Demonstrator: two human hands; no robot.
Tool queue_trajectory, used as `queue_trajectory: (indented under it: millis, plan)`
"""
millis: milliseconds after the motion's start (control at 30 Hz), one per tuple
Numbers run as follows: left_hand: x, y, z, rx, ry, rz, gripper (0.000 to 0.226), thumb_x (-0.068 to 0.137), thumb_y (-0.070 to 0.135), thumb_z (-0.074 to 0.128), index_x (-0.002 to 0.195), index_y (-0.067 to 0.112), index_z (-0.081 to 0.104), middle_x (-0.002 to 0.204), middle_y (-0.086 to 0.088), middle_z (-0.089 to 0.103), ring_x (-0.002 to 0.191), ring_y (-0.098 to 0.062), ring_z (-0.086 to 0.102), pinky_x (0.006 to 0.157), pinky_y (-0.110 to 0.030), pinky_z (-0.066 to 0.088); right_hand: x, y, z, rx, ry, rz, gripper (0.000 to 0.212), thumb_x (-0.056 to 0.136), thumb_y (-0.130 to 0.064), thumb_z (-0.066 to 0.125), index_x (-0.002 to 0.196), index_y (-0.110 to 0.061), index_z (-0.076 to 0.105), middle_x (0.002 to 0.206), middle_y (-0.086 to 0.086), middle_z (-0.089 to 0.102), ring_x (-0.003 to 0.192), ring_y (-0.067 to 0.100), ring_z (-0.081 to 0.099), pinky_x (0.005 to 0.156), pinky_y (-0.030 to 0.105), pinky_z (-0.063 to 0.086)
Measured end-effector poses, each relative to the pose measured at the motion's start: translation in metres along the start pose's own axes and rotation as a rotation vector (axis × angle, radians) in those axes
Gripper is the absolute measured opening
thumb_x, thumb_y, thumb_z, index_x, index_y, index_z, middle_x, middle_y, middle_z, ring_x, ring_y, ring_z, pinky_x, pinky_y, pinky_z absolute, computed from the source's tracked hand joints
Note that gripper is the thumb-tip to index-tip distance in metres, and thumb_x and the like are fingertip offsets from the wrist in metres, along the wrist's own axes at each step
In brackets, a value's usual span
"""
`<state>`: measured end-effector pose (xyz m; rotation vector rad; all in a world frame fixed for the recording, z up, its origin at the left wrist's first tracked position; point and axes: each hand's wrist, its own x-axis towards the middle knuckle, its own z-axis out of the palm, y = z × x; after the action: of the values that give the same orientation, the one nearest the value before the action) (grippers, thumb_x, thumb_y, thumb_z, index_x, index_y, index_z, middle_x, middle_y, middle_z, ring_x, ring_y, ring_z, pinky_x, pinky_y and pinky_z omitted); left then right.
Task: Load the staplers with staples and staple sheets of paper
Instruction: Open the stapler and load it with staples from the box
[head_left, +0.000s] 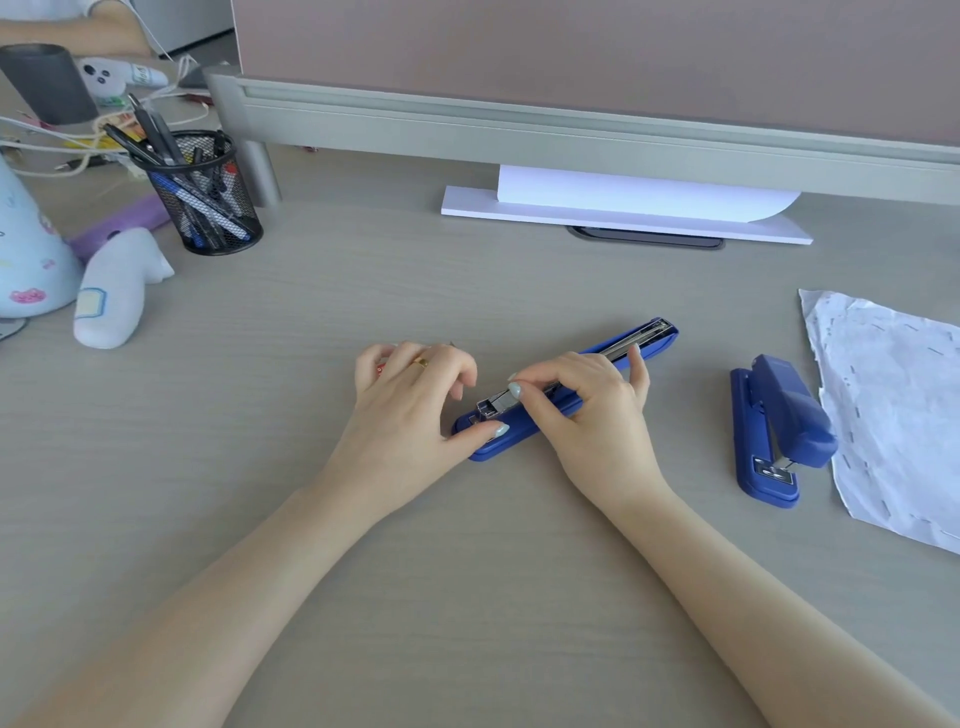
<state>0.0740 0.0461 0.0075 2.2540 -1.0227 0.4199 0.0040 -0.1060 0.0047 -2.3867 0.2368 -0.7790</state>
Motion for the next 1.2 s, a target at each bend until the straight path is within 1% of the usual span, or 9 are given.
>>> queue_trajectory:
  millis: [233, 400, 567, 700, 800, 867, 933, 1067, 1200]
  plan:
    - [0.0, 0.0, -0.002, 0.016, -0.012, 0.064, 0.029, 0.07, 0.05, 0.052, 0.085, 0.026, 0.045, 0.074, 0.014, 0.048, 0.086, -0.006, 0.041, 0.083, -0.022, 0.017, 0.0, -0.001, 0.0, 0.047, 0.0, -0.039, 0.019, 0.085, -0.035, 0.053, 0.073, -0.025, 0.065, 0.081, -0.016, 0.056, 0.085, 0.001, 0.051, 0.114, 0.041, 0.0]
    - [-0.002, -0.003, 0.001, 0.052, -0.008, 0.16, 0.022, 0.079, 0.039, 0.051, 0.091, 0.03, 0.068, 0.076, 0.006, 0.054, 0.085, -0.013, 0.042, 0.085, -0.031, 0.023, 0.016, 0.024, -0.017, 0.154, 0.278, 0.053, 0.016, 0.085, -0.027, 0.049, 0.087, -0.021, 0.064, 0.096, -0.019, 0.051, 0.096, 0.009, 0.05, 0.096, 0.052, 0.037]
    - [0.0, -0.004, 0.003, 0.061, 0.019, 0.177, 0.024, 0.08, 0.037, 0.051, 0.074, 0.027, 0.071, 0.07, 0.003, 0.054, 0.081, -0.014, 0.042, 0.085, -0.031, 0.023, 0.032, 0.055, -0.032, -0.071, 0.235, 0.454, 0.033, 0.091, -0.033, 0.045, 0.121, -0.021, 0.05, 0.135, -0.003, 0.048, 0.128, 0.023, 0.031, 0.105, 0.037, 0.021]
    - [0.0, -0.002, 0.002, 0.031, 0.012, 0.153, 0.024, 0.078, 0.039, 0.051, 0.072, 0.025, 0.069, 0.072, 0.006, 0.055, 0.083, -0.012, 0.042, 0.083, -0.029, 0.023, 0.036, 0.059, -0.031, -0.186, 0.042, 0.564, 0.044, 0.094, -0.041, 0.035, 0.131, -0.018, 0.039, 0.127, 0.003, 0.056, 0.13, 0.024, 0.033, 0.112, 0.042, 0.006]
    - [0.0, -0.002, 0.0, -0.014, -0.035, 0.084, 0.018, 0.074, 0.045, 0.051, 0.085, 0.031, 0.056, 0.076, 0.009, 0.056, 0.085, -0.009, 0.041, 0.081, -0.023, 0.021, 0.037, 0.057, -0.032, -0.115, 0.06, 0.57, 0.039, 0.095, -0.037, 0.034, 0.129, -0.019, 0.041, 0.109, -0.001, 0.059, 0.119, 0.023, 0.043, 0.115, 0.041, 0.001]
    - [0.001, -0.003, 0.0, -0.075, -0.061, -0.004, 0.025, 0.07, 0.049, 0.054, 0.089, 0.032, 0.048, 0.075, 0.014, 0.051, 0.08, -0.004, 0.04, 0.08, -0.019, 0.019, 0.037, 0.057, -0.034, 0.055, 0.136, 0.577, 0.033, 0.095, -0.031, 0.037, 0.125, -0.021, 0.045, 0.096, -0.005, 0.056, 0.103, 0.019, 0.048, 0.113, 0.037, 0.015]
    - [0.002, -0.006, 0.002, -0.084, -0.071, -0.038, 0.027, 0.069, 0.051, 0.055, 0.081, 0.027, 0.054, 0.066, 0.014, 0.05, 0.074, -0.001, 0.042, 0.077, -0.02, 0.02, 0.035, 0.054, -0.035, 0.289, 0.246, 0.554, 0.029, 0.094, -0.024, 0.042, 0.122, -0.021, 0.048, 0.096, -0.007, 0.055, 0.1, 0.018, 0.056, 0.094, 0.023, 0.038]
    - [0.004, -0.009, 0.004, -0.069, -0.088, -0.053, 0.038, 0.067, 0.056, 0.047, 0.062, 0.019, 0.054, 0.054, 0.012, 0.046, 0.066, -0.004, 0.048, 0.073, -0.021, 0.026, 0.034, 0.033, -0.041, 0.422, 0.378, 0.407, 0.031, 0.092, -0.009, 0.047, 0.121, -0.019, 0.052, 0.091, -0.02, 0.058, 0.073, -0.006, 0.056, 0.063, -0.001, 0.038]
    - [0.002, -0.008, 0.003, -0.058, -0.094, -0.03, 0.039, 0.068, 0.055, 0.048, 0.06, 0.017, 0.052, 0.055, 0.01, 0.05, 0.065, -0.013, 0.052, 0.076, -0.02, 0.028, 0.03, 0.007, -0.041, 0.48, 0.304, 0.169, 0.05, 0.089, -0.001, 0.048, 0.12, -0.039, 0.047, 0.129, -0.009, 0.055, 0.106, 0.01, 0.06, 0.087, 0.014, 0.045]
